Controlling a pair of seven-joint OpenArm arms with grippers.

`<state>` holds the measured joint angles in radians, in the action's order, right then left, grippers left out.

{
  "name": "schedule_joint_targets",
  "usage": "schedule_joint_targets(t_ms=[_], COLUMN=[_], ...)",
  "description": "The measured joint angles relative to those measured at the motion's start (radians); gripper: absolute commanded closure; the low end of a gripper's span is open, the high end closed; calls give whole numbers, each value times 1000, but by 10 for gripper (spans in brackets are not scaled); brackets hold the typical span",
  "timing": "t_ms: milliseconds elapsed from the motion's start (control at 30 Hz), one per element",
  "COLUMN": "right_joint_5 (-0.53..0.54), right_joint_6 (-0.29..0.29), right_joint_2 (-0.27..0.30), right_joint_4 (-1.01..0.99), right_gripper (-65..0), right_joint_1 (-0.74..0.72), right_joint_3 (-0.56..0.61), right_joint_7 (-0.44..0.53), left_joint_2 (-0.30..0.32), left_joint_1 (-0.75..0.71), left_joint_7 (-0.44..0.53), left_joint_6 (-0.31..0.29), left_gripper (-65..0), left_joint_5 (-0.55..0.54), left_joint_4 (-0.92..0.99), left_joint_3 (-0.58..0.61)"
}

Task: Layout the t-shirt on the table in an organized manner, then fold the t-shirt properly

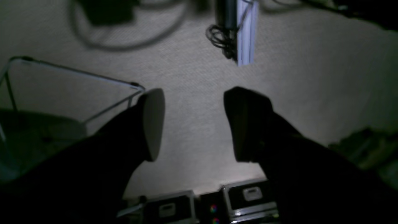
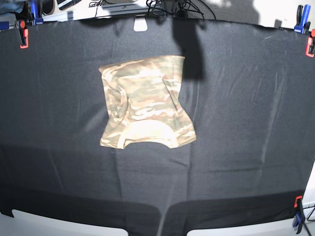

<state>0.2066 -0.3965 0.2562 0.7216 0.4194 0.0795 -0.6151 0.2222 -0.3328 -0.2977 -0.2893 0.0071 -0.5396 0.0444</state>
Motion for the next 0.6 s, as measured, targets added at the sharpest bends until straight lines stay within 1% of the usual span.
schedule_joint_targets(t_ms=[67, 100, 200, 367, 500, 600], right_joint_5=[-3, -5, -4, -5, -5, 6], right_joint_6=[0, 0, 1, 0, 1, 1], right_joint_2=[-4, -4, -1, -2, -1, -2], right_joint_4=[-74, -97, -116, -113, -113, -113], right_gripper=[-370, -370, -370, -370, -370, -370], right_joint_1=[-68, -95, -134, -137, -137, -137], right_joint_3=[32, 49, 83, 119, 123, 123], right_joint_7=[16, 6, 29, 39, 38, 8], left_joint_2=[-4, -3, 0, 2, 2, 2], left_joint_1=[25, 34, 39, 31, 34, 34], left_joint_7=[10, 10, 14, 13, 13, 13], left_joint_6=[0, 1, 4, 3, 4, 3], left_gripper=[-318, -318, -318, -318, -318, -318], left_joint_5=[-2, 0, 0, 1, 1, 1], left_joint_4=[26, 32, 34, 35, 35, 35], left_joint_3=[0, 0, 0, 0, -1, -1])
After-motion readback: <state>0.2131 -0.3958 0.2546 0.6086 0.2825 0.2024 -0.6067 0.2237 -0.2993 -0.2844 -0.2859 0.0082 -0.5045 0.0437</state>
